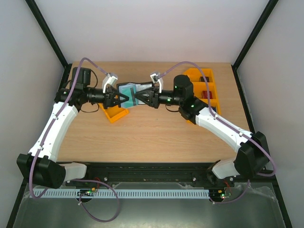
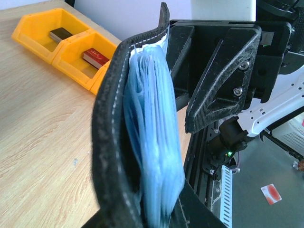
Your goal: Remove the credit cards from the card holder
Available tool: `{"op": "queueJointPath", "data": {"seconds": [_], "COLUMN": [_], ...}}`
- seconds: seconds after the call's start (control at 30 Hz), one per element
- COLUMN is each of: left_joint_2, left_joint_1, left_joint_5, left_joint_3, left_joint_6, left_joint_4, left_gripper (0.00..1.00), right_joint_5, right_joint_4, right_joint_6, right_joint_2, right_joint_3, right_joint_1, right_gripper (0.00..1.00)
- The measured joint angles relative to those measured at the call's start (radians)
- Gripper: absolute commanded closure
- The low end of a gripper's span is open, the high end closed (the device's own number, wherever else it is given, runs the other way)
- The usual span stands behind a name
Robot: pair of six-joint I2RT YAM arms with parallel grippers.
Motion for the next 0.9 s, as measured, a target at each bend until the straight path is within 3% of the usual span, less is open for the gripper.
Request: {"op": "queueJointPath", "data": {"seconds": [0.2, 0.4, 0.57, 0.77, 0.9], "left_joint_2": [0.000, 0.000, -0.007, -0.013, -0.013], "left_joint_1": [0.003, 0.015, 0.019, 0.018, 0.008], "left_joint_5": [0.012, 0.016, 0.019, 0.034, 0.071], "left_joint_3": [0.001, 0.006, 0.006, 0.006, 0.006], "left_joint_6": [0.023, 0.035, 0.043, 0.045, 0.049], "left_joint_4": [-0.022, -0.039, -0.053, -0.058, -0.057], "left_gripper": [0.98, 0.98, 0.98, 0.86, 0.85], "right_joint_5": [-0.005, 0.022, 0.003, -0.005, -0.005], "right_joint_4": [-0.011, -0.079, -0.070, -0.040, -0.024], "right_joint_6": [-0.007, -0.065, -0.049, -0.040, -0.031], "right_joint_2": [0.007, 0.037, 0.039, 0.015, -0.022], "right_joint_3": [0.009, 0.063, 0.062, 0.034, 0.006], "right_joint_1": [0.016, 0.034, 0.033, 0.033, 0.033], "right_gripper": [0.82, 0.98, 0.98, 0.98, 0.98]}}
